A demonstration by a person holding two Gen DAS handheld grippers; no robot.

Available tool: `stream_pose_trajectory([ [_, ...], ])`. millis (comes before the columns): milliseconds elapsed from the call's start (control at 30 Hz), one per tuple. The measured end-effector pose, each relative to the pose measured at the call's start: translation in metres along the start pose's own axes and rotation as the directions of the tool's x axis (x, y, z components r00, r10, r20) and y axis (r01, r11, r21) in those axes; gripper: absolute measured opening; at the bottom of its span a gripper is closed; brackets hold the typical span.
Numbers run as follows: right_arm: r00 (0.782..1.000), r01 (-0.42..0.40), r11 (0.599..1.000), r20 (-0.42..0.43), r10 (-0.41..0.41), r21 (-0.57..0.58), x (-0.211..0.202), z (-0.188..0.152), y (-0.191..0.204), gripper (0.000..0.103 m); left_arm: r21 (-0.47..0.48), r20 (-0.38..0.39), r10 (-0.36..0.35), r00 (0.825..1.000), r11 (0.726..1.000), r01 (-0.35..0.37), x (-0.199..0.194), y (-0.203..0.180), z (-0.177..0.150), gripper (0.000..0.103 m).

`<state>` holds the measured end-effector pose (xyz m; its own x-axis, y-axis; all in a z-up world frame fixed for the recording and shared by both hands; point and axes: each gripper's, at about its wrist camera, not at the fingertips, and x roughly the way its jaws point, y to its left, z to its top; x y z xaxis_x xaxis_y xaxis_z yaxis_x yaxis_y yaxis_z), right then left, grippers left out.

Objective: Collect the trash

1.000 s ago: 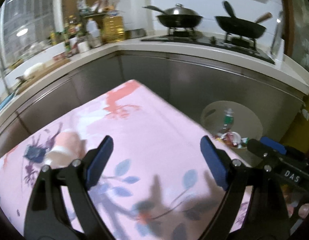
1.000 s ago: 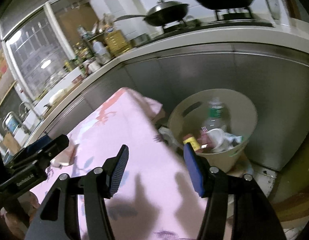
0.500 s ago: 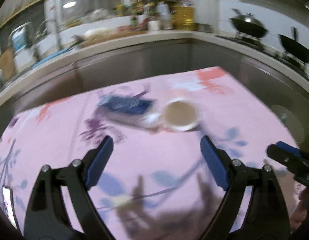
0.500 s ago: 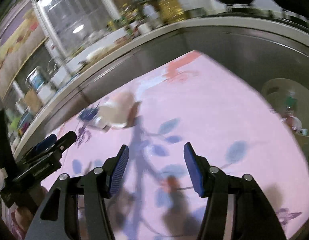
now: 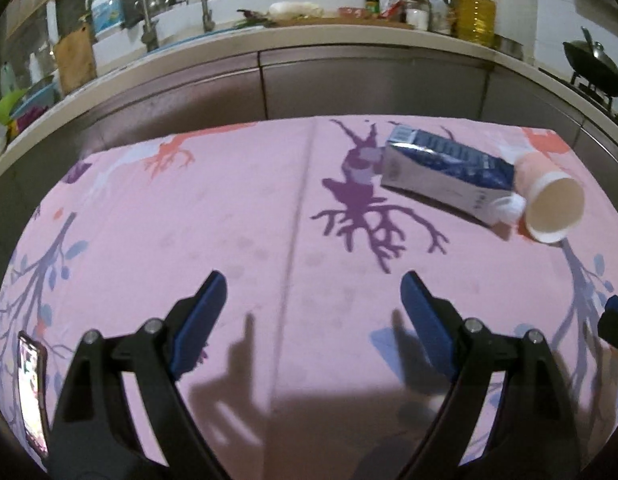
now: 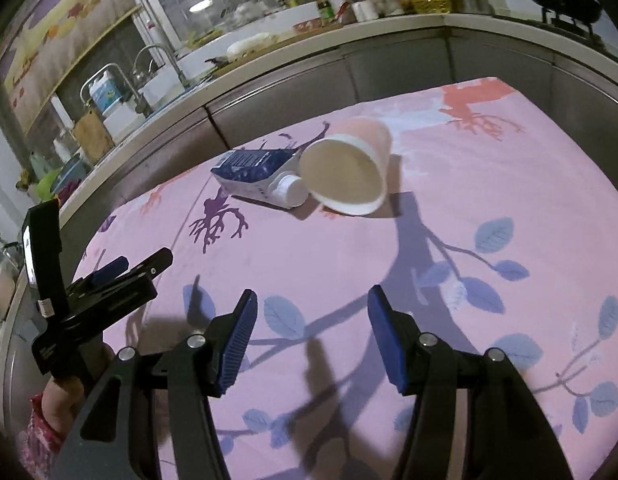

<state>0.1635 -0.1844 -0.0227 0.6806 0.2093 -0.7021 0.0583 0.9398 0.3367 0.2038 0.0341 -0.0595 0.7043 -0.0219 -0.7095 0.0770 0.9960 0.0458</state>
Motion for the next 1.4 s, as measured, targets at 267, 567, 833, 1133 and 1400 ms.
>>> stream_pose_trajectory([
  [267, 1.0, -0.028, 0.992, 0.003, 0.028, -0.122, 0.023, 0.049, 0.024, 0.055, -0.013, -0.031, -0.004, 1.0, 1.0, 0.004, 0.022, 0.008, 0.004, 0.085],
  [567, 0.995, -0.003, 0.968, -0.099, -0.023, -0.252, 0.095, 0.132, 0.051, 0.055, -0.045, -0.058, -0.016, 0.998, 0.999, 0.013, 0.036, 0.017, 0.005, 0.085],
  [833, 0.97, -0.025, 0.97, -0.239, -0.035, -0.243, 0.148, 0.157, 0.059, 0.055, -0.054, -0.067, -0.025, 0.997, 0.998, 0.022, 0.039, 0.02, 0.005, 0.085],
  [1133, 0.93, -0.127, 0.99, -0.354, 0.098, -0.061, 0.154, 0.154, 0.048, 0.056, -0.083, -0.074, -0.033, 0.997, 0.996, 0.027, 0.041, 0.023, 0.004, 0.085],
  [1400, 0.866, -0.237, 0.968, -0.435, 0.248, 0.082, 0.138, 0.119, 0.052, 0.056, -0.088, -0.072, -0.034, 0.997, 0.996, 0.027, 0.041, 0.025, 0.004, 0.085],
])
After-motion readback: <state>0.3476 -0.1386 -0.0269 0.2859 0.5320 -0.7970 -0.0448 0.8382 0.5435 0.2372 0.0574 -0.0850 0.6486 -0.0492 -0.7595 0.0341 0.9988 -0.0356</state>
